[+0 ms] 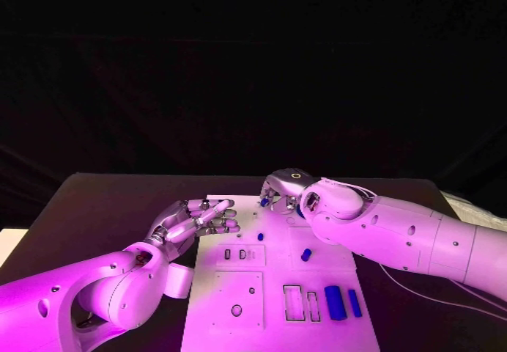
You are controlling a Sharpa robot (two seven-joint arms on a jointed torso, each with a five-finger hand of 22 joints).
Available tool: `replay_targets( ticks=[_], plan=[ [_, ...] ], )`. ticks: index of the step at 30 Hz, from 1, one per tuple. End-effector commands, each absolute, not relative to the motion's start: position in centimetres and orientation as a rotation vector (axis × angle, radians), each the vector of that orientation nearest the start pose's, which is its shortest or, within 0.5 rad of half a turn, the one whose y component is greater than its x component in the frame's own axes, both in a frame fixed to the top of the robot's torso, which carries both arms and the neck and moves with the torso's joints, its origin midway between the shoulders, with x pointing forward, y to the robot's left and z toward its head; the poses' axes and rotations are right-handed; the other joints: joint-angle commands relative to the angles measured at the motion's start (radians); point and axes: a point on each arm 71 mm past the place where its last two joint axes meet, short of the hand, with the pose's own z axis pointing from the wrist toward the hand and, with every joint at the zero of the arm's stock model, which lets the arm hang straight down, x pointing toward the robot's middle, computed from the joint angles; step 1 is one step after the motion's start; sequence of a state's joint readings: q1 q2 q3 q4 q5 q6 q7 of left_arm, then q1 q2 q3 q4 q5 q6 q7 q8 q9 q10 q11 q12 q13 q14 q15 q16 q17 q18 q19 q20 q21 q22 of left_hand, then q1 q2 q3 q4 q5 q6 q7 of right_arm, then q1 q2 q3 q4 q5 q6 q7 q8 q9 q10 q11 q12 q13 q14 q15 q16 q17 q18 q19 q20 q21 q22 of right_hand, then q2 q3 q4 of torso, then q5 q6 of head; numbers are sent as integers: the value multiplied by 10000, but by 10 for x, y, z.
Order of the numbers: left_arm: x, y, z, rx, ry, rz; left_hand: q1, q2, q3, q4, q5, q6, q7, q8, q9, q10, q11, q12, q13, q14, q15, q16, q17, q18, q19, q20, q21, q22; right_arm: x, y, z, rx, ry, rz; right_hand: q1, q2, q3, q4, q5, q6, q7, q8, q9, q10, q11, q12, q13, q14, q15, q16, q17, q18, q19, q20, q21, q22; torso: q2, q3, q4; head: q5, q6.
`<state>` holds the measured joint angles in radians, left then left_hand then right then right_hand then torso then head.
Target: Assemble the parts on the task board
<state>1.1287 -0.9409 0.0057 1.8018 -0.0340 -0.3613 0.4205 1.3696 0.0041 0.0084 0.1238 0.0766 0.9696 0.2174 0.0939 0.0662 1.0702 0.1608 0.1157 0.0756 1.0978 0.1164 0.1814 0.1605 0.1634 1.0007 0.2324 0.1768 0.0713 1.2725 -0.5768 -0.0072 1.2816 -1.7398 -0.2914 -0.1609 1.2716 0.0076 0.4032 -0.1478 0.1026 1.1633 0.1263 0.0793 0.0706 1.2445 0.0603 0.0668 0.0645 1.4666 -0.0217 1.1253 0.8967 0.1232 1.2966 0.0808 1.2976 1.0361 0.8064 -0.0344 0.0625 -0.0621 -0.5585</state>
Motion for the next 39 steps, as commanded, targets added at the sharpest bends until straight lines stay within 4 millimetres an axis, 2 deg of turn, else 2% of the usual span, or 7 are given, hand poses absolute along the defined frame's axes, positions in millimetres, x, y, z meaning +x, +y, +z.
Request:
replay_targets(
  ticks=[1, 6, 15, 21, 39],
  plan=[
    [426, 176, -165, -10775, 14555, -17233, 26, 71, -1, -70, -35, -17, 46, -40, -10, -17, 55, -46, -1, 55, 47, -49, 13, 198, 43, -8, -63, -13, 541, -129, -145, -3978, 14702, 4546, 40, -16, 225, 184, 61, 73, -23, -24, 158, -17, 20, -50, 1, 218, 10, 56, 8, -188, 9, 32, 69, 16, 25, -4, 27, 0, -6],
    [427, 176, -164, -10767, 14559, -17234, 26, 71, -1, -70, -35, -17, 46, -40, -10, -17, 55, -46, -1, 55, 47, -49, 13, 198, 43, -8, -63, -13, 543, -126, -146, -4140, 14593, 4428, 27, -45, 243, 205, 54, 64, -15, -36, 158, -35, 29, -49, 1, 218, 18, 96, 50, -191, 9, 40, 88, 39, 24, 5, 7, 11, -26],
    [426, 175, -164, -10754, 14600, -17276, 37, 71, -6, -92, -35, -24, 48, -51, -10, -32, 58, -60, -5, 53, 50, -59, 24, 197, 51, -6, -77, -17, 545, -120, -147, -4331, 14598, 4372, 12, -79, 254, 227, 43, 61, -11, -45, 160, -45, 35, -47, 2, 213, 25, 104, 44, -190, 0, 47, 97, 44, 48, 4, 26, 13, -11],
    [427, 175, -164, -10767, 14623, -17250, 37, 71, -6, -92, -35, -24, 48, -51, -10, -32, 58, -60, -5, 53, 50, -59, 24, 197, 51, -6, -77, -17, 545, -117, -148, -4446, 14732, 4410, -13, -126, 261, 258, 20, 56, -8, -57, 162, -60, 41, -45, 3, 205, 31, 116, 41, -191, -7, 55, 113, 59, 47, 6, 31, 23, -46],
    [429, 178, -165, -10821, 14664, -17139, 39, 71, -13, -108, -36, -31, 50, -61, -10, -44, 62, -73, -8, 52, 52, -68, 33, 197, 57, -5, -89, -20, 539, -118, -148, -4582, 14774, 4584, -64, -195, 264, 321, -1, 57, -8, -70, 167, -67, 45, -39, 7, 189, 38, 131, 32, -190, -22, 67, 133, 77, 67, 2, 42, 27, -82]
  ],
)
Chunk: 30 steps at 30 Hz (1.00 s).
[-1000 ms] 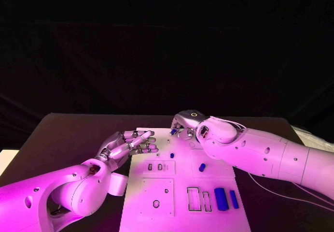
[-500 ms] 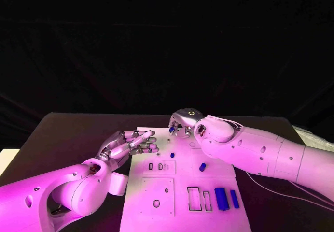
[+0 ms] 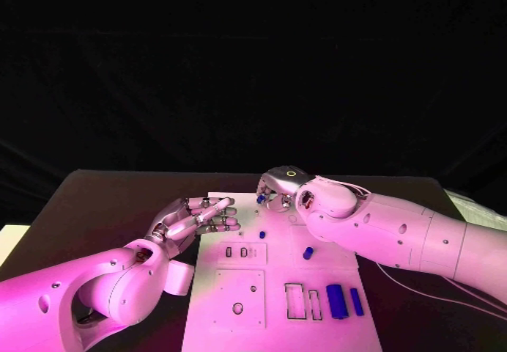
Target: Assemble the parts on the task board
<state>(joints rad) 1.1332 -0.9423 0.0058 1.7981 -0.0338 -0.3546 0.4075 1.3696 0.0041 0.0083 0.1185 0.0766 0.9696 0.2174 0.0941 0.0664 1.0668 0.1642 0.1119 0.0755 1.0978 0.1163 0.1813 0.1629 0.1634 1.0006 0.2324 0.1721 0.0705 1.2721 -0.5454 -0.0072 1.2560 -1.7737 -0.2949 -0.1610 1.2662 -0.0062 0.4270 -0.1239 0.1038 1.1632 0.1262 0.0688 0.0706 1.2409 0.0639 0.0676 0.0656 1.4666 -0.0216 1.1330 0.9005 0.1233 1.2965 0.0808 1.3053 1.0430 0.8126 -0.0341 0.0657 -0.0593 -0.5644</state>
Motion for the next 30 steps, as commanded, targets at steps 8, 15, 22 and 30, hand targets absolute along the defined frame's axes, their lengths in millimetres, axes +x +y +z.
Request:
replay_targets(
  ticks=[8, 15, 22, 30],
  plan=[
    [429, 178, -165, -10826, 14674, -17133, 39, 71, -15, -59, -36, -35, 52, -67, -12, -17, 31, -41, -9, 50, 53, -72, 11, 196, 60, -5, -46, -14, 539, -118, -148, -4553, 14728, 4595, -30, -86, 29, 111, -15, 44, -3, 23, 166, -46, 13, -51, -6, 180, 41, 52, -22, -189, -33, 71, 60, 6, 16, -2, 14, -19, -17],
    [428, 178, -165, -10824, 14693, -17148, 39, 73, -21, -71, -36, -42, 54, -76, -12, -31, 34, -53, -13, 45, 57, -83, 18, 195, 63, -3, -59, -17, 540, -118, -148, -4421, 14705, 4566, -160, -405, 77, 287, -98, -537, 243, -77, 25, -696, 178, -71, -43, 30, 214, -192, -415, -146, -259, 168, -62, -249, 21, -13, 24, -41, -13],
    [428, 178, -165, -10828, 14703, -17137, 38, 73, -25, -77, -37, -48, 57, -82, -13, -40, 37, -61, -15, 42, 59, -89, 22, 194, 64, -2, -66, -19, 541, -118, -148, -4309, 14699, 4548, -3, -997, -447, 470, -229, -2314, 456, -74, -60, -2475, 522, -35, -33, -283, 447, -1005, -1549, 68, -961, 453, -680, -1306, 24, -14, 30, -44, -15],
    [429, 181, -165, -10862, 14703, -17046, 38, 73, -26, -79, -37, -49, 58, -84, -13, -43, 38, -63, -16, 41, 60, -90, 24, 194, 65, -1, -68, -20, 529, -138, -142, -3999, 14532, 4785, 201, -860, -607, 625, -105, -1961, 407, 7, -8, -2052, 452, 232, 7, -218, 403, -956, -1531, 57, -881, 450, -645, -1251, 21, -4, 8, -85, -2]
  ],
)
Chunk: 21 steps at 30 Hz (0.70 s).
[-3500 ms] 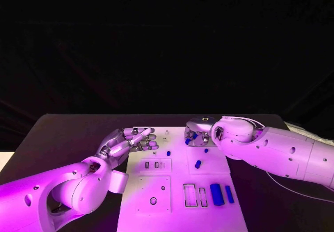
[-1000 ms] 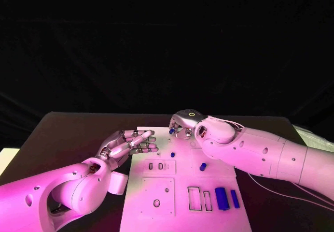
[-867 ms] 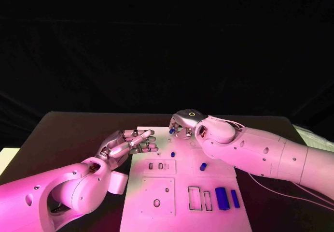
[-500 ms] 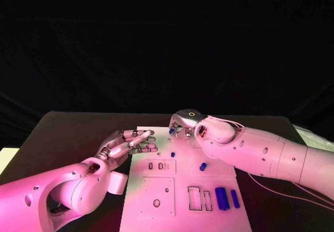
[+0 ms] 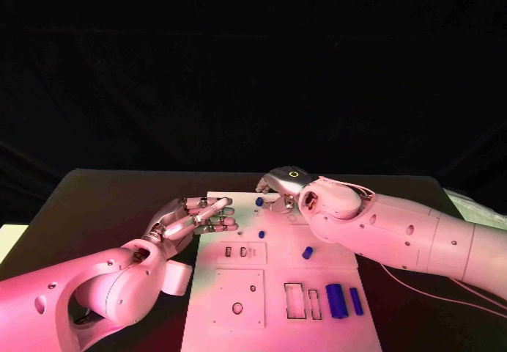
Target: Assemble the parts on the task board
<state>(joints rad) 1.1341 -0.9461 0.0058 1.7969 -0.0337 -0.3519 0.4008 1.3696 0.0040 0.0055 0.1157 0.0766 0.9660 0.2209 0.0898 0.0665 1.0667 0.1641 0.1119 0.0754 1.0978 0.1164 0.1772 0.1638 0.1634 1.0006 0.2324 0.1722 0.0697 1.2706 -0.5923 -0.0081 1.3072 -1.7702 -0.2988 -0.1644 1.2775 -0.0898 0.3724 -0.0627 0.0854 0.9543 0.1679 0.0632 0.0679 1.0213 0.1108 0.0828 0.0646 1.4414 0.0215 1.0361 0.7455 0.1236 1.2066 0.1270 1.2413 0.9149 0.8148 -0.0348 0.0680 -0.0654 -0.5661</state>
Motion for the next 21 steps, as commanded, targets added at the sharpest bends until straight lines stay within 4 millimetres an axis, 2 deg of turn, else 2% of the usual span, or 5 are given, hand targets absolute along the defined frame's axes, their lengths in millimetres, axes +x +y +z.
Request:
replay_targets(
  ticks=[1, 7, 11, 15, 21],
  plan=[
    [429, 182, -165, -10867, 14695, -17029, 38, 73, 1, -51, -37, -14, 22, -41, -14, -43, 38, -63, -15, 41, 59, -49, 15, 194, 65, -1, -68, -11, 526, -144, -140, -3885, 14524, 4830, 92, -15, -70, 46, 99, 214, -12, 79, 27, 253, -30, 129, 19, 45, -40, 34, 37, 48, 43, -18, 14, 62, -3, 7, -20, -41, 15],
    [430, 186, -166, -10885, 14647, -16956, 39, 76, -8, -69, -36, -29, 28, -57, -15, -65, 45, -82, -21, 39, 63, -62, 26, 194, 71, 1, -86, -15, 512, -181, -126, -2857, 14639, 4951, 89, -23, -11, 246, 295, 451, -9, 41, 13, 1525, -209, 662, 142, 291, -163, 698, 880, -104, 547, -112, 492, 895, -23, 15, -116, -58, 24],
    [431, 187, -166, -10887, 14653, -16965, 40, 76, -8, -71, -36, -30, 28, -58, -15, -66, 45, -82, -21, 39, 64, -63, 27, 194, 71, 1, -87, -15, 508, -211, -122, -1712, 15242, 4770, 131, -385, -179, 289, 246, 313, -202, -1, -16, 3297, -569, 1564, 671, 476, -434, 1307, 1654, -268, 1084, -343, 1013, 1784, -38, 34, -206, -68, 36],
    [431, 187, -166, -10888, 14662, -16975, 58, 84, -4, -92, -34, -32, 27, -63, -13, -71, 45, -89, -23, 40, 64, -69, 35, 195, 77, 2, -96, -16, 507, -232, -124, -921, 15918, 4405, -283, -721, -860, 733, 927, 184, -381, 19, -8, 4146, -744, 2629, 1627, 730, -603, 2433, 3240, -502, 1738, -547, 1661, 2953, -31, 47, -256, -49, 44],
    [432, 186, -167, -10890, 14674, -16984, 88, 102, 6, -126, -31, -27, 25, -68, -10, -70, 43, -95, -23, 47, 62, -76, 48, 196, 89, 2, -110, -17, 511, -250, -128, -519, 16570, 3723, 114, -512, -2363, 1625, 1290, 74, -330, 58, 12, 3676, -695, 8449, 8160, 829, -518, 3752, 5197, -690, 2173, -525, 2243, 4025, -27, 60, -256, -69, 40]
  ],
)
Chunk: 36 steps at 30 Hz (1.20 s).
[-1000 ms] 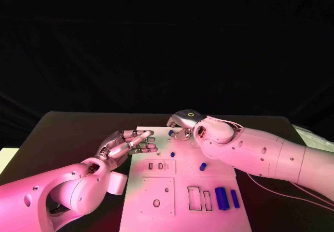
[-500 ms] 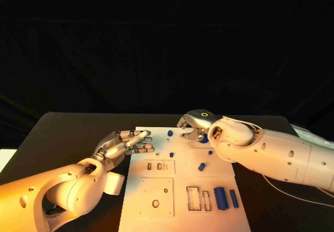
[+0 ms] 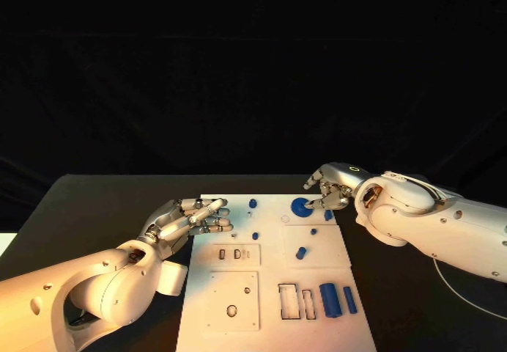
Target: Assemble the parts on the task board
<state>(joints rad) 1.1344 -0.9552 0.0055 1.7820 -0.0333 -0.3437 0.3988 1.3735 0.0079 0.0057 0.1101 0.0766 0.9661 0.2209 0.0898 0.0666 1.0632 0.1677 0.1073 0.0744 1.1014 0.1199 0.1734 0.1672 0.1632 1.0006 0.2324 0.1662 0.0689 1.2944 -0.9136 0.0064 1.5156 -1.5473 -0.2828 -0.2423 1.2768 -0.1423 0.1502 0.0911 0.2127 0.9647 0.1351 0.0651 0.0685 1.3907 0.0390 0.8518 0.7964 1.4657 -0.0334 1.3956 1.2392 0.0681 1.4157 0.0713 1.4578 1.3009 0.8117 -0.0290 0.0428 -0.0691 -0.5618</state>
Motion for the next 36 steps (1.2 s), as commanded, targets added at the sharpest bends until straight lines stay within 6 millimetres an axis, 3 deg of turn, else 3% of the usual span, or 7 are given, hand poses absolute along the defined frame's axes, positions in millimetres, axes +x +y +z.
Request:
replay_targets(
  ticks=[1, 5, 11, 36],
  plan=[
    [433, 186, -167, -10889, 14675, -16987, 50, 64, 4, -70, -31, -27, 25, -68, -11, -35, 8, -49, -13, 11, 26, -38, 14, 198, 89, 2, -50, -9, 512, -251, -129, -491, 16617, 3669, 246, 55, -335, 217, 18, -39, 10, 44, 7, -78, 51, 1433, 1615, 595, 68, 269, 428, -156, 110, 71, 131, 255, 6, -4, 10, -39, -5],
    [433, 186, -167, -10893, 14680, -16985, 60, 70, 7, -83, -30, -25, 23, -69, -10, -32, 6, -51, -12, 16, 25, -40, 19, 199, 96, 2, -55, -9, 515, -253, -131, -427, 16772, 3508, 560, 211, -675, 492, 46, -69, 77, 48, 6, -12, 127, 2803, 3226, 634, 112, 540, 892, -199, 207, 154, 259, 506, 12, 11, 20, -34, -2],
    [434, 186, -168, -10893, 14689, -16992, 61, 70, 7, -84, -30, -24, 23, -69, -10, -32, 6, -51, -12, 16, 25, -40, 20, 199, 96, 2, -55, -9, 520, -248, -134, -500, 16948, 3469, 770, 329, -922, 668, 69, -21, 106, 80, 14, 392, 171, 4128, 4690, 713, 160, 839, 1443, -255, 352, 207, 394, 798, 13, -7, 18, -40, -16],
    [434, 184, -168, -10888, 14725, -17032, 66, 73, 9, -90, -30, -23, 23, -70, -9, -30, 6, -51, -12, 18, 24, -41, 23, 199, 99, 2, -58, -9, 530, -235, -141, -1068, 17255, 3211, 1082, 636, -983, 606, 87, 442, 38, 300, 61, 563, 126, 4728, 5413, 767, 142, 1046, 1835, -297, 458, 210, 498, 1022, 15, -8, 27, -42, -55]
  ],
)
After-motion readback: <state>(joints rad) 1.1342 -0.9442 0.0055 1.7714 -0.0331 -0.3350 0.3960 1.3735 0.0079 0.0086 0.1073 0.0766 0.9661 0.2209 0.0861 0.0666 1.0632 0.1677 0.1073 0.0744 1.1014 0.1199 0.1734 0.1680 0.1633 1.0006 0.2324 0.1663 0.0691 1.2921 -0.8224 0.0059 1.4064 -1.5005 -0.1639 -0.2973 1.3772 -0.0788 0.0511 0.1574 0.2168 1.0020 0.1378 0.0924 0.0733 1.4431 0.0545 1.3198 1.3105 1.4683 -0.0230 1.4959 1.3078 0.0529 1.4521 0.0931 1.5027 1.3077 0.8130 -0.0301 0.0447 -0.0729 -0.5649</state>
